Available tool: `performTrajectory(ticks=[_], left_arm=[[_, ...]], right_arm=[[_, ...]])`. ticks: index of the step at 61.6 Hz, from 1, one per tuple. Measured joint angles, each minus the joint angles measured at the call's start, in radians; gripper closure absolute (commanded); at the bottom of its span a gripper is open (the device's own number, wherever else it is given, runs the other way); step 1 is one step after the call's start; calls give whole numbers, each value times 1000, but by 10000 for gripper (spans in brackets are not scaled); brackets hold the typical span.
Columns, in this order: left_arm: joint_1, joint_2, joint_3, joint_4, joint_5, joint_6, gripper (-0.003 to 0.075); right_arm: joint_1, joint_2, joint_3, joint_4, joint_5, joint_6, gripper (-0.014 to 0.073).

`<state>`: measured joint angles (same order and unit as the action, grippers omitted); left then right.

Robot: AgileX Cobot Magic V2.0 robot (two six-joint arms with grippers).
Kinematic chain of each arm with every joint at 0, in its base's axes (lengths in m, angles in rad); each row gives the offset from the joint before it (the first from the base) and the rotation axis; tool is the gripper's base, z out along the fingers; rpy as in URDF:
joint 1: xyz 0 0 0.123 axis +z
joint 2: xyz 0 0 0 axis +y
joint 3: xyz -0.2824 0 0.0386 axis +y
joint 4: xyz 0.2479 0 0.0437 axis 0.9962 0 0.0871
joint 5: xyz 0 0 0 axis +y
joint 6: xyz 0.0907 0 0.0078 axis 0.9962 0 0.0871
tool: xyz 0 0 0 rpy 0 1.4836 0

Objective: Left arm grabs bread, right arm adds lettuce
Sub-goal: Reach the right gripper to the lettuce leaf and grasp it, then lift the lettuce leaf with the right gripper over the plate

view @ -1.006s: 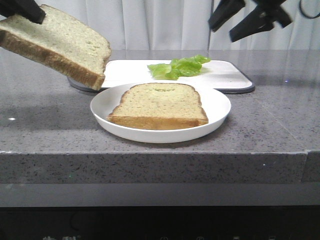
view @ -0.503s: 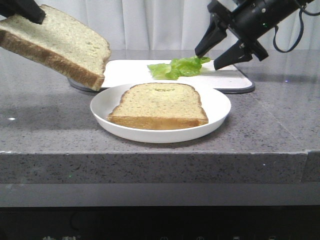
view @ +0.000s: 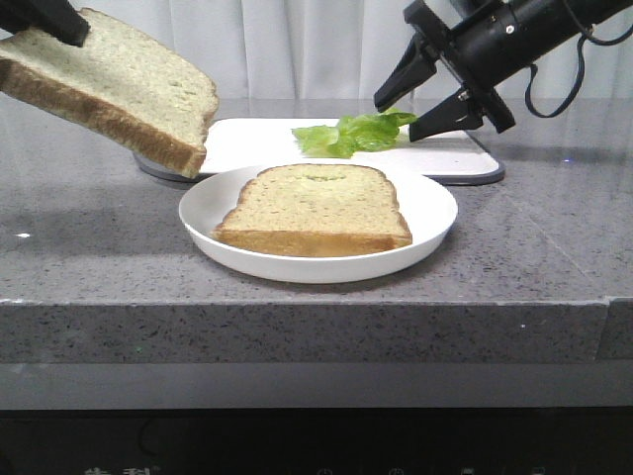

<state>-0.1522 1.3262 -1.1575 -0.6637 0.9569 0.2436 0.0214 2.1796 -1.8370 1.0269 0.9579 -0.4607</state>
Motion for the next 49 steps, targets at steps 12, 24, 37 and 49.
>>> performTrajectory(ticks=[12,24,37,49], left_arm=[[0,0,0,0,-2,0,739],[0,0,0,0,-2,0,739],[0,0,0,0,-2,0,739],[0,0,0,0,-2,0,739]], right_arm=[[0,6,0,29,0,0,210],[0,6,0,31,-2,0,488],[0,6,0,51,-4,0,652],[0,6,-2,89,23,0,652]])
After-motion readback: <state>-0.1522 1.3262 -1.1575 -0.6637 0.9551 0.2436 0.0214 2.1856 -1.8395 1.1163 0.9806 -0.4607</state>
